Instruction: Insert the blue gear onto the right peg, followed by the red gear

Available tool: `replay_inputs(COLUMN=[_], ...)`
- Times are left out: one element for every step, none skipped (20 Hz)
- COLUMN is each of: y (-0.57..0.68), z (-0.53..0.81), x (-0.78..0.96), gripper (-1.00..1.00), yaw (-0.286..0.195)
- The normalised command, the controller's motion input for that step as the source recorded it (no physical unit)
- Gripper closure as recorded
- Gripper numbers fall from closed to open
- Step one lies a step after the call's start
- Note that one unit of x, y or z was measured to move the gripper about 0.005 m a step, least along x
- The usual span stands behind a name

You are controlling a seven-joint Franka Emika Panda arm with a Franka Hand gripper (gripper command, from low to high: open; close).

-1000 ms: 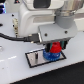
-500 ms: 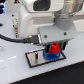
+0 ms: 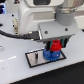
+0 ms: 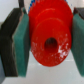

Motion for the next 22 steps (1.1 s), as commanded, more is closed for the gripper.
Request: replay_inputs(y=[0.00, -0.03, -0.06, -0.05, -0.11, -0.07, -0.07, -0.02, -0.04, -0.03, -0.08, -0.08, -0.10, -0.12, -0.09, -0.04, 0.06, -0.02, -0.01, -0.01, 0.01, -0.01], z=[0.13, 0.01, -0.01, -0.05, -0.03, -0.09, -0.08, -0.04, -0.09, -0.09, -0.01, -0.09, -0.21, -0.22, -0.23, -0.21, -0.14, 0.03, -0.02, -0.13, -0.16, -0.24], x=[0.04, 0.01, 0.06, 0.08, 0.05, 0.02, 0.03, 0.02, 0.04, 0.09, 0.05, 0.04, 0.07, 0.04, 0.06, 0.07, 0.20, 0.06, 0.13, 0.11, 0.14, 0.12], gripper=[1.00, 1.00, 1.00, 1.00, 1.00, 1.00, 1.00, 1.00, 1.00, 1.00, 1.00, 1.00, 1.00, 1.00, 1.00, 1.00, 1.00, 1.00, 1.00, 1.00, 1.00, 1.00], yaw=[0.000, 0.000, 0.000, 0.000, 0.000, 0.000, 0.000, 0.000, 0.000, 0.000, 0.000, 0.000, 0.000, 0.000, 0.000, 0.000, 0.000, 0.000, 0.000, 0.000, 0.000, 0.000])
